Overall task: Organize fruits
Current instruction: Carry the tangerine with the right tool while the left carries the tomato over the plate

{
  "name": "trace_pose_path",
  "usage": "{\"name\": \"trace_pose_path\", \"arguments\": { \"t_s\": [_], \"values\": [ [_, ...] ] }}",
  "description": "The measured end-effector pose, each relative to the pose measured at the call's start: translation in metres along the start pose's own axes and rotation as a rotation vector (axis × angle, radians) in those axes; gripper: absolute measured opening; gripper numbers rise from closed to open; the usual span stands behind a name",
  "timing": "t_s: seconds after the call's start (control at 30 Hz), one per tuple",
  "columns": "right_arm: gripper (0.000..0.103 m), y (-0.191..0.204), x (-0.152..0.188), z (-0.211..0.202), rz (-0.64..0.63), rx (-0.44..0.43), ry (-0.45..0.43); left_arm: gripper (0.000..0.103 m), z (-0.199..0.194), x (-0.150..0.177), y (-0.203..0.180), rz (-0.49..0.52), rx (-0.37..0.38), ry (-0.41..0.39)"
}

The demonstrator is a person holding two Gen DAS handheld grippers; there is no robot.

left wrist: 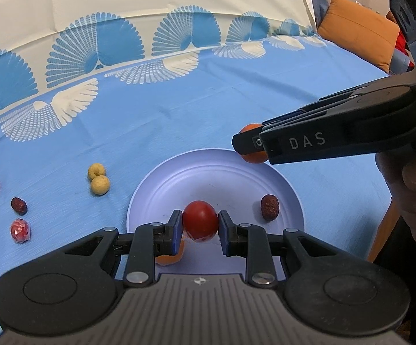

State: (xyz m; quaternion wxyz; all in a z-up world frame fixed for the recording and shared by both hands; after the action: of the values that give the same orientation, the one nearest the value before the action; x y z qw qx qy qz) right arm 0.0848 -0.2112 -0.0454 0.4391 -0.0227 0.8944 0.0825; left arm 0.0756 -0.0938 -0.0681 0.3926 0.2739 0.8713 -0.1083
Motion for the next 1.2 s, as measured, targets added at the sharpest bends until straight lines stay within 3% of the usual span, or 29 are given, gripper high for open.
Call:
{"name": "trace_pose_path", "arguments": {
  "t_s": [1.2],
  "values": [
    [0.037, 0.0033, 0.0012, 0.0034, -0.022, 0.008, 0.010, 0.029, -0.0013, -0.0008, -0.0011, 0.006, -0.001, -0.006]
  ]
}}
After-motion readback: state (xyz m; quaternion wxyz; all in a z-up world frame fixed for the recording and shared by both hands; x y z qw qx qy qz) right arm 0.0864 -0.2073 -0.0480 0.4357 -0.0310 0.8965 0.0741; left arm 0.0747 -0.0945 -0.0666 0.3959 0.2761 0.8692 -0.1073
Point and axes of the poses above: each gripper's, at about its wrist camera, not at the fingertips, and z roughly the way its jaws point, y to its left, x to its underside, the point moved 4 cm from there along z, roughly the way its jaws point, and after that the axes turned 6 degrees about -y, right-handed, at the moved point
